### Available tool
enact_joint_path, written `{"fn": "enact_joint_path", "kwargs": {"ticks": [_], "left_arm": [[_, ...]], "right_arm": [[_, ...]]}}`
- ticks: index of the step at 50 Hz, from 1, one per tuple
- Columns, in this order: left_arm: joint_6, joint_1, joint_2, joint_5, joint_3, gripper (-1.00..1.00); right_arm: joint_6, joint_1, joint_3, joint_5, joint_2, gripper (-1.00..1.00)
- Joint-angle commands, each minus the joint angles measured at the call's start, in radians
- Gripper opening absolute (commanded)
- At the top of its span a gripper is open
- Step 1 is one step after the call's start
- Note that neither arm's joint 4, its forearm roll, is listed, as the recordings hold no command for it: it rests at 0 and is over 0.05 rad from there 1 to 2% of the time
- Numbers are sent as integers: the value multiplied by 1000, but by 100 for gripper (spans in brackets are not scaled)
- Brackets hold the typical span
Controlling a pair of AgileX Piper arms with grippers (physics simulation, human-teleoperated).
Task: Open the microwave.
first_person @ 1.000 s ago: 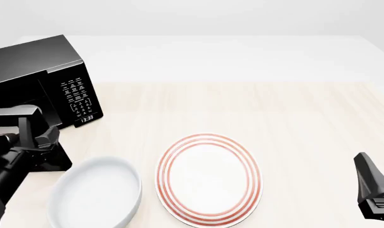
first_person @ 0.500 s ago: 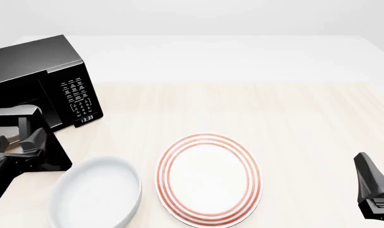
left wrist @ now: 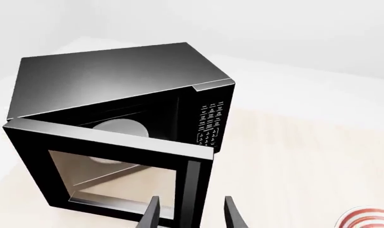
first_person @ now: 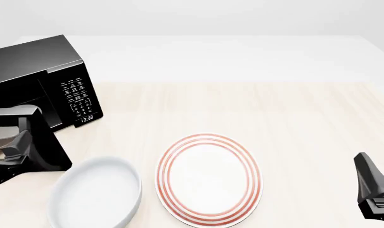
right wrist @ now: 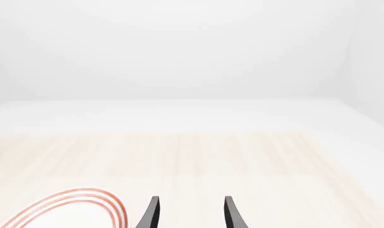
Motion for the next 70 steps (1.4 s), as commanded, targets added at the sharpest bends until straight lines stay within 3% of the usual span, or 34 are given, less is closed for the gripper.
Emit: {"fn": "enact_joint_path", "kwargs": {"ticks": [1,19,41,51,53,54,63,65,70], "left_arm": [[16,3,-138,157,-32,100],[29,-5,-369,435,-117,100],[73,2,-502,668,-269,100],[95,-5,-480,696,-336,100],[69,-10,-463,695,-352,100],[95,-15,-452,700,-381,100],[114,-5,-374,668,-461,100],[119,-2,-406,638,-403,100],[126,-13,-363,607,-413,100]], "right_arm": [[0,0,0,0,0,100],[0,0,0,0,0,100],[0,0,0,0,0,100],[0,0,0,0,0,100],[0,0,0,0,0,100],[0,0,0,0,0,100],[0,0,0,0,0,100],[0,0,0,0,0,100],[0,0,0,0,0,100]]}}
